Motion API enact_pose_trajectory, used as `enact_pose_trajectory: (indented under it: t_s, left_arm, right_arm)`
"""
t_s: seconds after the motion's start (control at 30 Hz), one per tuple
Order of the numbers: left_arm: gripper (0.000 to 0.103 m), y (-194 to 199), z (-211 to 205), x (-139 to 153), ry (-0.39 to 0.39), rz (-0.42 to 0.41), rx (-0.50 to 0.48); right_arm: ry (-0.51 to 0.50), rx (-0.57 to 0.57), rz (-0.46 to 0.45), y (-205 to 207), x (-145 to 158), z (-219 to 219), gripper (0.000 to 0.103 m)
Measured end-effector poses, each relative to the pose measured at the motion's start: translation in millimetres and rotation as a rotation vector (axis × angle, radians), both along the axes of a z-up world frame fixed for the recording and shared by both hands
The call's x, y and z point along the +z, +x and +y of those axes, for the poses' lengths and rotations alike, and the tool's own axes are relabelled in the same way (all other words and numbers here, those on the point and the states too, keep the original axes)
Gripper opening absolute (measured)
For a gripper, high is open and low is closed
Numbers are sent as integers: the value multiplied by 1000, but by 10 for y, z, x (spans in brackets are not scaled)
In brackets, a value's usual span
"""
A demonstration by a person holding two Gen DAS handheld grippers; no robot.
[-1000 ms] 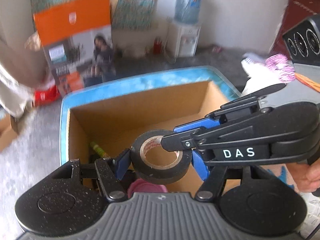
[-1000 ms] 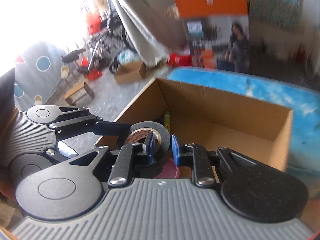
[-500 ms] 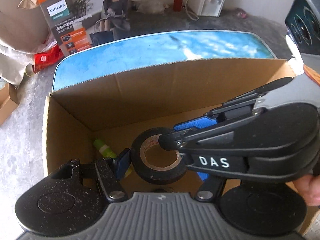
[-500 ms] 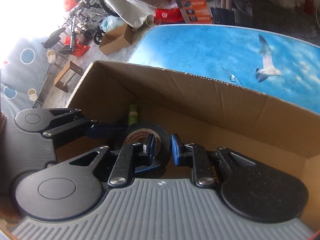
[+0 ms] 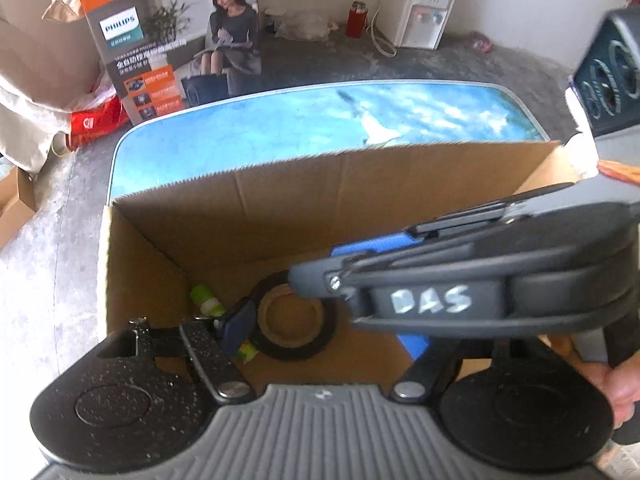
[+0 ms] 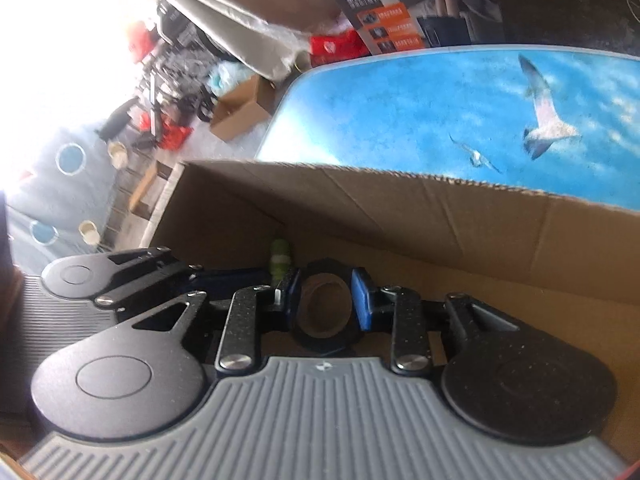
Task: Organize rigid objects
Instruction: 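Carry the black tape roll with the right gripper into the box and release, then withdraw the right gripper and move it over the gold-lidded black jar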
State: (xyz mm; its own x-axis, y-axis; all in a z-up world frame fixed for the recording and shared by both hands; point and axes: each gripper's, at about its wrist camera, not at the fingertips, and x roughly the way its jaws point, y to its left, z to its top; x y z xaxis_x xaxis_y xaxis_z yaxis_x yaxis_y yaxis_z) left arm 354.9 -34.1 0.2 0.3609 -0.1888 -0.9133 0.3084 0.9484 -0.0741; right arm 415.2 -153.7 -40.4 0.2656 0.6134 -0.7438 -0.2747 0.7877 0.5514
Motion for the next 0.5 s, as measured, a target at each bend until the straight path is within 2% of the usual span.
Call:
enact_pose_trajectory:
  t_s: [0.2,0.3,0.37,0.5]
  left_arm:
    - [83,-393,19,405,-60,-72,-22]
    - [86,-695,33,648,-81,-128,-53]
    - [89,-927,28,806,-91,-169,-74]
    - [92,-1433,24,1050,-115,-233,-87]
  right_arm:
    - [88,-73,-106,-364,547,-352,29]
    - [114,-122,-174,-727,851,-617,33]
    - [143,-149,-213,-1006,1022,-783,41]
    - [185,-191,-290,-1658,1227,-1083,45]
